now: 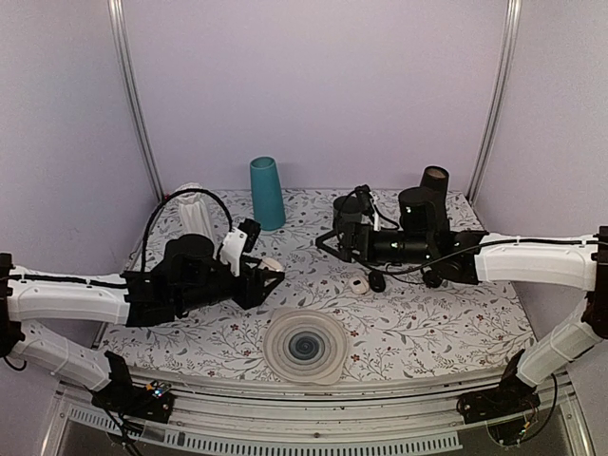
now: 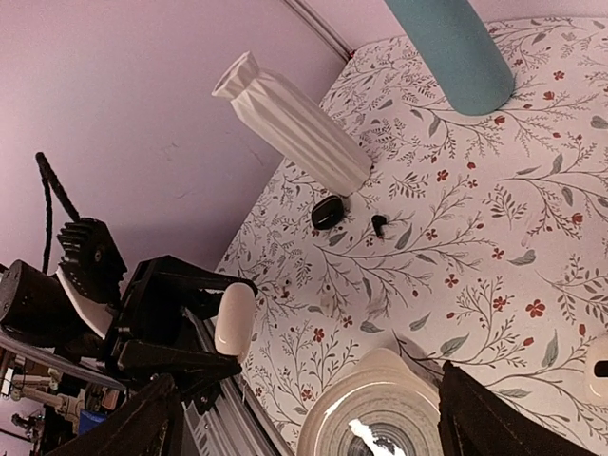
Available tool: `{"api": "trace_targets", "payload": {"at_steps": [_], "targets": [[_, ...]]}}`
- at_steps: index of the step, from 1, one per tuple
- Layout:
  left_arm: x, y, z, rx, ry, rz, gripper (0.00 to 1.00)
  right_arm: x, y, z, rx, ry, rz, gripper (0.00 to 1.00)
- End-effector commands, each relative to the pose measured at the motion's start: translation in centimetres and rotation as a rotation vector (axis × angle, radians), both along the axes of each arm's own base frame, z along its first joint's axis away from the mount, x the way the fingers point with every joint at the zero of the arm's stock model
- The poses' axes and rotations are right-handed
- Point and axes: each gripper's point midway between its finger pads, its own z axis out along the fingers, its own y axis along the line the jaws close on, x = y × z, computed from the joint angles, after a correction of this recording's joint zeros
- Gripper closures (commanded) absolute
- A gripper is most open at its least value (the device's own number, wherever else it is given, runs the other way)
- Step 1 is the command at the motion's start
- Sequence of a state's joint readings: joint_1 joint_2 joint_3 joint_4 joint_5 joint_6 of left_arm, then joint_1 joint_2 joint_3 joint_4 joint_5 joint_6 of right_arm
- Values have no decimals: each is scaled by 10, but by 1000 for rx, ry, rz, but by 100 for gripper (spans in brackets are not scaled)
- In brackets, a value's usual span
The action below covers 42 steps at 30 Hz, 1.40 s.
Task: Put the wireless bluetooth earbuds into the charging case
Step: Pass from the left arm to the right
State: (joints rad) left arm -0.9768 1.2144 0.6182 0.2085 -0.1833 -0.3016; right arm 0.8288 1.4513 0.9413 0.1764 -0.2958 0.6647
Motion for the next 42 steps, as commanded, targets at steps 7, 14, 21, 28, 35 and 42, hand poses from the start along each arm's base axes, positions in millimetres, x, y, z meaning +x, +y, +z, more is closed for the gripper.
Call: {"api": "trace_targets", "payload": {"at_steps": [7, 14, 21, 28, 35, 42], "targets": [[-14, -50, 74, -36, -251, -195, 61, -16, 37, 10, 17, 35, 91, 16], [-16, -63, 77, -4, -277, -220, 61, -26, 48, 13, 24, 34, 120, 22], [-17, -70, 75, 1, -277, -235, 61, -33, 53, 12, 25, 35, 143, 29], [-17, -74, 74, 4, -275, -242, 61, -40, 58, 8, 20, 47, 172, 43], [-16, -76, 71, 11, -271, -244, 60, -44, 64, 11, 29, 47, 203, 56], [-14, -76, 73, 11, -275, -233, 59, -50, 70, 11, 40, 56, 256, 76]]}}
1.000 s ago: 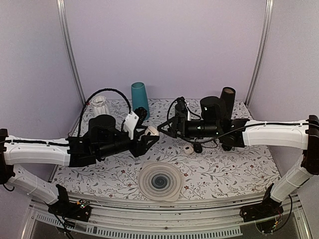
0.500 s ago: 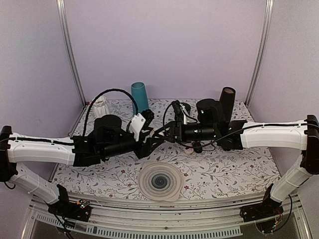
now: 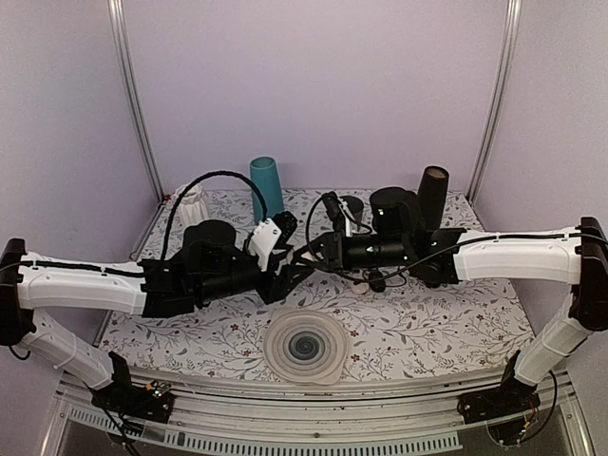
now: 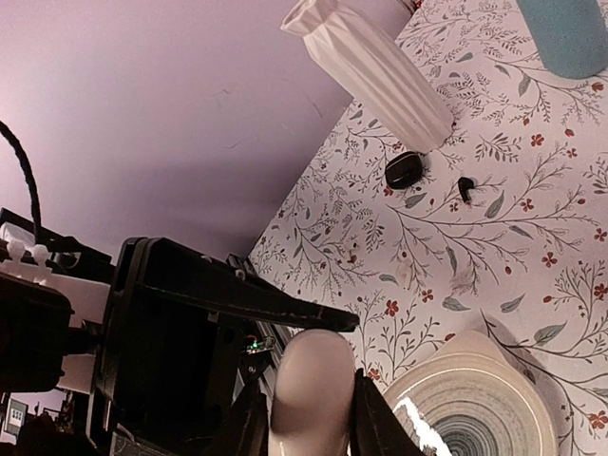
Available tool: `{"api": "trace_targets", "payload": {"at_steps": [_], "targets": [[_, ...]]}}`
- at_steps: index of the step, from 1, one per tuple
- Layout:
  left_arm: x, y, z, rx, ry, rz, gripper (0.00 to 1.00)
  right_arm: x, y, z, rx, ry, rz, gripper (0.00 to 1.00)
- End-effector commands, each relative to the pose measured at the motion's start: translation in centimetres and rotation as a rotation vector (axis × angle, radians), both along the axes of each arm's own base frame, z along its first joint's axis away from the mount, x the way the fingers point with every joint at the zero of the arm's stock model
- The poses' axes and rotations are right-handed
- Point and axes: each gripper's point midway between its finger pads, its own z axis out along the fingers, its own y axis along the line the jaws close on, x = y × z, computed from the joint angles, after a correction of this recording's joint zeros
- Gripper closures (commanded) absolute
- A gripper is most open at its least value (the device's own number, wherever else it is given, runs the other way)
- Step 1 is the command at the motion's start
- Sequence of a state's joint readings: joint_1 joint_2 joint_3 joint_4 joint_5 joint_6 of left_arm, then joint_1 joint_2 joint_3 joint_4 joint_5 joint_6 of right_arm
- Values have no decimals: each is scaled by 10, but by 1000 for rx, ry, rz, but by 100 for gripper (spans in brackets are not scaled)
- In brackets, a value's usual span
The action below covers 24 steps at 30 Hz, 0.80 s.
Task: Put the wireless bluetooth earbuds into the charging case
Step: Pass from the left arm to the right
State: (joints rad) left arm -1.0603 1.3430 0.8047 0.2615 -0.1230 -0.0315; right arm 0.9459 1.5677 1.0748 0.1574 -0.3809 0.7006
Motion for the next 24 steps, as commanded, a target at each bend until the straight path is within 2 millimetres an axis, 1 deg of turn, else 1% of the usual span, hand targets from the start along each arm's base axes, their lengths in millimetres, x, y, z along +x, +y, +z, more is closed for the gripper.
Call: {"api": "trace_targets", "payload": {"at_steps": [1, 4, 5, 7, 13, 15, 16, 20, 24], "targets": [[-2, -10, 26, -57, -35, -13, 58, -11, 12, 4, 16, 2, 77, 79], [-2, -10, 25, -51, -37, -14, 57, -13, 12, 6, 21, 0, 85, 92], [-2, -9, 24, -49, -37, -12, 56, -12, 11, 6, 21, -2, 81, 95], [-2, -10, 25, -50, -38, -14, 52, -11, 11, 8, 22, -12, 79, 96], [-7, -10, 25, -53, -28, -40, 19, -8, 4, 18, 24, -73, 73, 97], [-12, -10, 25, -58, -20, -65, 11, -5, -2, 20, 22, -94, 64, 97], [-14, -9, 25, -59, -14, -76, 8, -4, -5, 22, 25, -105, 61, 97], [-22, -4, 24, -71, 18, -115, 6, -4, -18, 32, 32, -173, 82, 97], [-28, 5, 27, -121, 77, -168, 9, -5, -32, 38, 16, -243, 110, 97]]}}
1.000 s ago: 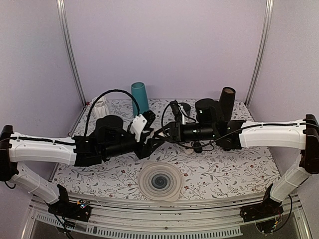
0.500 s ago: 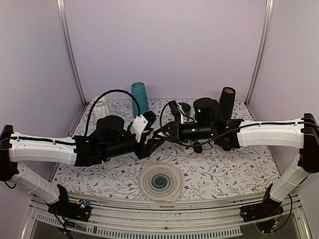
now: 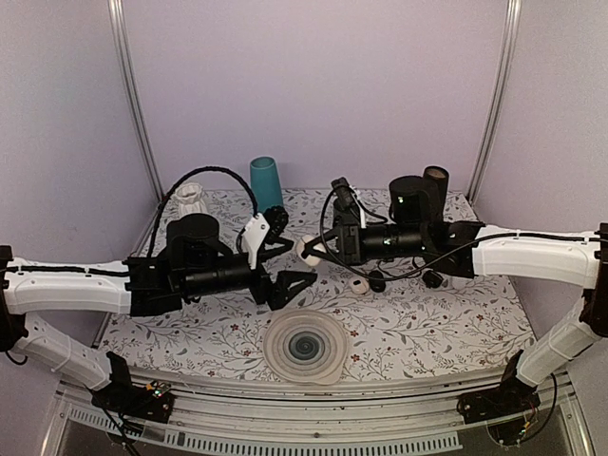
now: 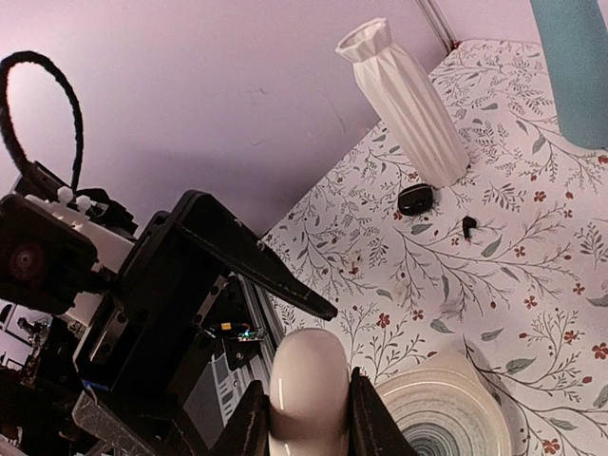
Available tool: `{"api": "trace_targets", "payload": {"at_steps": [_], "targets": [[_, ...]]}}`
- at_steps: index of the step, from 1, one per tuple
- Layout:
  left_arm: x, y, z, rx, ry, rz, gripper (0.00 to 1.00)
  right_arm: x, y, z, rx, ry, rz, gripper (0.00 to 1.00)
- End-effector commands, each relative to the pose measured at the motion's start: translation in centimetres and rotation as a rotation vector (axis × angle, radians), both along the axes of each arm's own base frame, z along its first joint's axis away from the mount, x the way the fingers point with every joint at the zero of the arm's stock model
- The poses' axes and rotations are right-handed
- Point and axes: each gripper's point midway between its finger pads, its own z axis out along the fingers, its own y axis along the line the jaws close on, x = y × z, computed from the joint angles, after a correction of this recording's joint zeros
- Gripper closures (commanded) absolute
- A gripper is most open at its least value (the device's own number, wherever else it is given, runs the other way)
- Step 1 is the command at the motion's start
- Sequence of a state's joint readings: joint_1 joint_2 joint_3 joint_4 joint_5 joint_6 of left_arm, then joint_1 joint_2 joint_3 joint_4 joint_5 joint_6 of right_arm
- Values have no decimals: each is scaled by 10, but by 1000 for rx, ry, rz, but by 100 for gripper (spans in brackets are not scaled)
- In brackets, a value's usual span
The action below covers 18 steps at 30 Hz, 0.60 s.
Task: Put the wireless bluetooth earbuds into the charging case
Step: Pass from the left arm to the right, then pass from the right arm to the left
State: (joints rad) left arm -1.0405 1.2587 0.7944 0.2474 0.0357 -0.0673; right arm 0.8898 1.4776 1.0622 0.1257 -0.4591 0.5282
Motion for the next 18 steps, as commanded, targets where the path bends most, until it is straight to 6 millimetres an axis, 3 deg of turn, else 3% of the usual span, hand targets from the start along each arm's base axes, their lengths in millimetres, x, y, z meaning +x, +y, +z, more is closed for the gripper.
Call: {"api": "trace_targets", "payload": {"at_steps": [1, 9, 18], "targets": [[-11, 7, 5, -65, 94, -112, 13, -11, -15, 12, -5, -116, 83, 97], [-30, 11, 31, -192, 252, -371, 43, -36, -23, 34, -6, -265, 223, 97], [-48, 4, 49, -237, 327, -566, 54, -43, -21, 39, -9, -294, 287, 96]]}}
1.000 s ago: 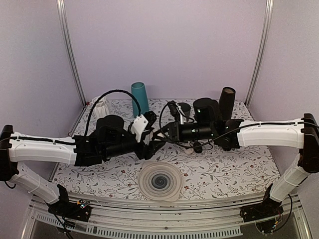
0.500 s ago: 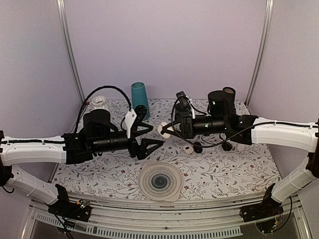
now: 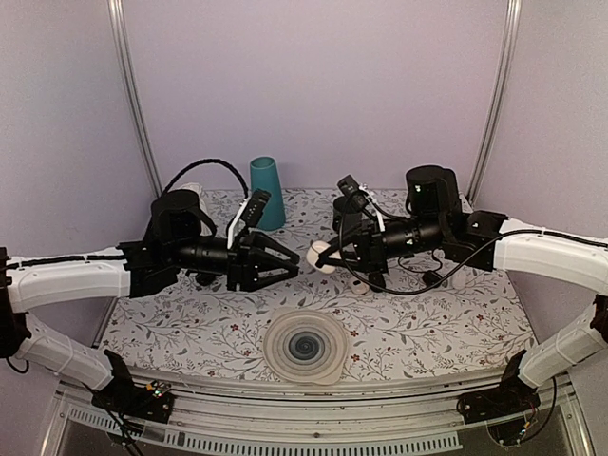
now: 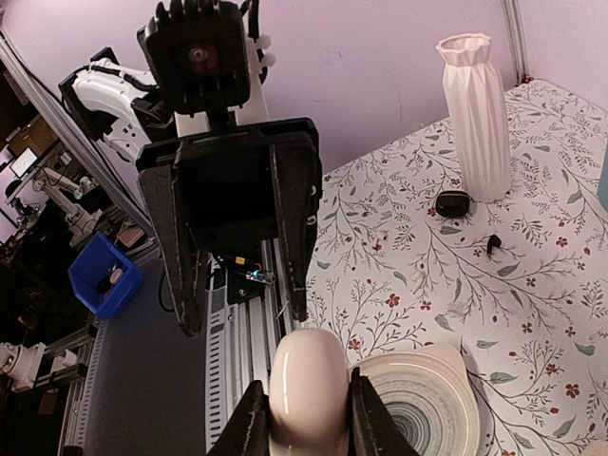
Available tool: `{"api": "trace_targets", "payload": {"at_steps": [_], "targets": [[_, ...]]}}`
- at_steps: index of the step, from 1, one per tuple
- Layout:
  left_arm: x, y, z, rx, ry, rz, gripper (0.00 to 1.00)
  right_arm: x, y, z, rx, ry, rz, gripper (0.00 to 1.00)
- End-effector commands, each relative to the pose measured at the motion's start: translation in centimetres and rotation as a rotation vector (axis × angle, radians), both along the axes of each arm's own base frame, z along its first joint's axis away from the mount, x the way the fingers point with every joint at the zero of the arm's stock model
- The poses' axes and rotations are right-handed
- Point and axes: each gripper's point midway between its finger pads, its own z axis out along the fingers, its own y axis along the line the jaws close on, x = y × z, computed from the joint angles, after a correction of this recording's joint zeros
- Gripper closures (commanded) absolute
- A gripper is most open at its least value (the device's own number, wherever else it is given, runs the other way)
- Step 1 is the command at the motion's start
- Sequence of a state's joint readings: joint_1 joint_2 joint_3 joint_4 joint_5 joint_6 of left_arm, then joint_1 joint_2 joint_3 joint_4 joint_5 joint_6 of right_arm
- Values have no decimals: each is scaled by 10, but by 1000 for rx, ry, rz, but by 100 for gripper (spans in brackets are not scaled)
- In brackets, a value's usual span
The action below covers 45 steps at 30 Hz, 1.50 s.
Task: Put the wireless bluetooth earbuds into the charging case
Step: Pass from the right arm to the left
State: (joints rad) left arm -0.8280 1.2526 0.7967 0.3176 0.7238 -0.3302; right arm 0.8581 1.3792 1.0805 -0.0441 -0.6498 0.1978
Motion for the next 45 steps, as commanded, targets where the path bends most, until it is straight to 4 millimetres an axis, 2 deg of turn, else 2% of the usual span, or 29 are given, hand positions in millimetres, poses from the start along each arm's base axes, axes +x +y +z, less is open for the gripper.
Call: {"api": "trace_targets", "payload": {"at_steps": [1, 13, 19, 21, 29, 30, 32, 34, 45], "targets": [[-14, -7, 22, -56, 27, -152, 55, -9, 1, 21, 36, -52, 71, 96], [-9, -17, 24, -54, 39, -169, 61, -17, 9, 22, 24, -34, 161, 96], [-7, -16, 26, -58, 31, -152, 64, -21, 11, 10, -3, -1, 193, 96], [-7, -15, 29, -60, 25, -146, 64, -20, 14, 20, 7, -13, 202, 96], [0, -16, 29, -47, 11, -107, 64, -24, 21, 13, -23, 9, 237, 96], [0, -16, 28, -44, 11, -104, 63, -25, 21, 12, -26, 11, 241, 96], [3, -15, 27, -37, 8, -85, 54, -26, 22, 11, -29, 15, 248, 96], [6, -14, 26, -32, 0, -67, 52, -26, 22, 11, -31, 14, 248, 96], [14, -10, 21, -9, -24, 0, 50, -31, 22, 19, -21, 4, 255, 96]]}}
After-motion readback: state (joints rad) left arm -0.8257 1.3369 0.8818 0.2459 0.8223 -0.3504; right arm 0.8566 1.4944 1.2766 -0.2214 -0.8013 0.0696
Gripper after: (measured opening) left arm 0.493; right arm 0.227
